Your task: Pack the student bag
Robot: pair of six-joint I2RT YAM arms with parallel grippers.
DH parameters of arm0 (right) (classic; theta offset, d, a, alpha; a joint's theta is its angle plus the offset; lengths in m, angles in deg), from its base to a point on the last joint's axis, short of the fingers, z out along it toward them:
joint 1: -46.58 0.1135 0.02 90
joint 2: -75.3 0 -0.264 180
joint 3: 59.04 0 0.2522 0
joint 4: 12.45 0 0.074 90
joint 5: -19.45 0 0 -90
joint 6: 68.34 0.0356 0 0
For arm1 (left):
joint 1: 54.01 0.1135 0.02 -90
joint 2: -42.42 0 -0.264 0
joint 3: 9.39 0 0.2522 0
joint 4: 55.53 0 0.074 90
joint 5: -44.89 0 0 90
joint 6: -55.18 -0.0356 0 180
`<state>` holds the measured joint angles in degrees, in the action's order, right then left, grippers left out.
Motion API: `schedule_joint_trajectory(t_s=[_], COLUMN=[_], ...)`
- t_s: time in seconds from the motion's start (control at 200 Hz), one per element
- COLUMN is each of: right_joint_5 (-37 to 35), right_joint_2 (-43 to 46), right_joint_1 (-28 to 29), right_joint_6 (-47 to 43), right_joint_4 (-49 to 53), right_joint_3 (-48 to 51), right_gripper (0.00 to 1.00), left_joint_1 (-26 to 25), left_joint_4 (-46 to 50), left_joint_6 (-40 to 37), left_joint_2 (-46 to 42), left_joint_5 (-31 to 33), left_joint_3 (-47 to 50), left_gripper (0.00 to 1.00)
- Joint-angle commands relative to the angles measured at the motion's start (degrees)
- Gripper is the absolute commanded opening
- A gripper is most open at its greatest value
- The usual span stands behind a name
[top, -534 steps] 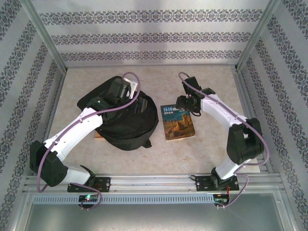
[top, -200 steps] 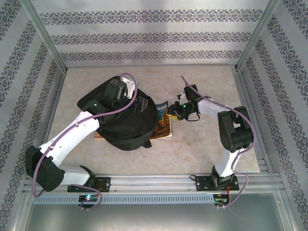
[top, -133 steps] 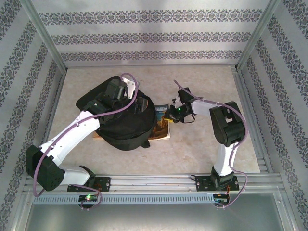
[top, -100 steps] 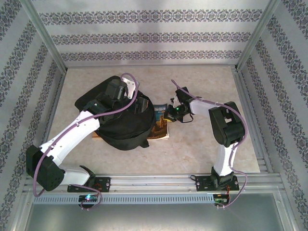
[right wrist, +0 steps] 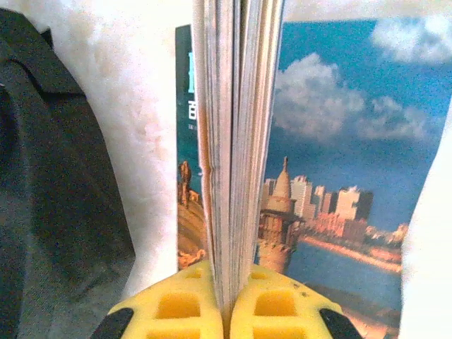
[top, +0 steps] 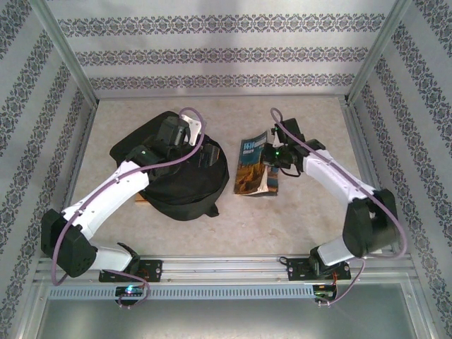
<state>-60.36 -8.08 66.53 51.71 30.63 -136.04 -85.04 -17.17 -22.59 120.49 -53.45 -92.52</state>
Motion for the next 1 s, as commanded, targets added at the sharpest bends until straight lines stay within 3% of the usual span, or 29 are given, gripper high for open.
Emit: schedule_joint_trajectory(t_s=[0.0, 0.13, 0.28, 0.44, 0.505, 0.61, 0.839, 0.994], right_joint_5=[-5.1, -0.5, 11.7, 25.8, 28.9, 34.7, 42.6, 44.2], right_joint_2=[5.5, 11.6, 17.1, 19.5, 20.0, 21.3, 22.0, 21.4], right_joint_1=[1.4, 2.0, 2.0, 1.7, 1.5, 1.1, 0.6, 0.3], right_joint_6=[-4.0, -5.6, -5.6, -3.0, -1.7, 2.4, 10.6, 12.8], right_joint_4=[1.2, -0.6, -7.5, -16.7, -19.4, -26.8, -38.0, -40.8], right_joint_3=[-1.1, -3.4, -4.2, -3.0, -2.5, -0.1, 2.5, 3.0], right_gripper=[0.00, 0.00, 0.00, 0.00, 0.00, 0.00, 0.00, 0.00], left_joint_1=[0.4, 0.7, 2.2, 5.9, 6.5, 6.8, 9.8, 10.1], left_joint_4=[2.2, 6.1, 8.4, 8.4, 7.5, 5.6, -9.4, -20.6], left_joint_6=[1.4, 2.4, 4.0, 6.3, 6.9, 7.7, 16.2, 23.1], left_joint_2=[0.5, 0.4, -1.0, -1.0, -0.7, -1.3, -3.9, -3.9], left_joint_5=[-0.7, -1.2, -4.1, -17.8, -23.8, -26.8, -40.1, -47.3], left_joint_3=[-3.4, -8.0, -11.6, -14.2, -14.7, -13.8, -5.6, -2.1], left_gripper=[0.85, 0.88, 0.93, 0.97, 0.93, 0.92, 0.91, 0.79])
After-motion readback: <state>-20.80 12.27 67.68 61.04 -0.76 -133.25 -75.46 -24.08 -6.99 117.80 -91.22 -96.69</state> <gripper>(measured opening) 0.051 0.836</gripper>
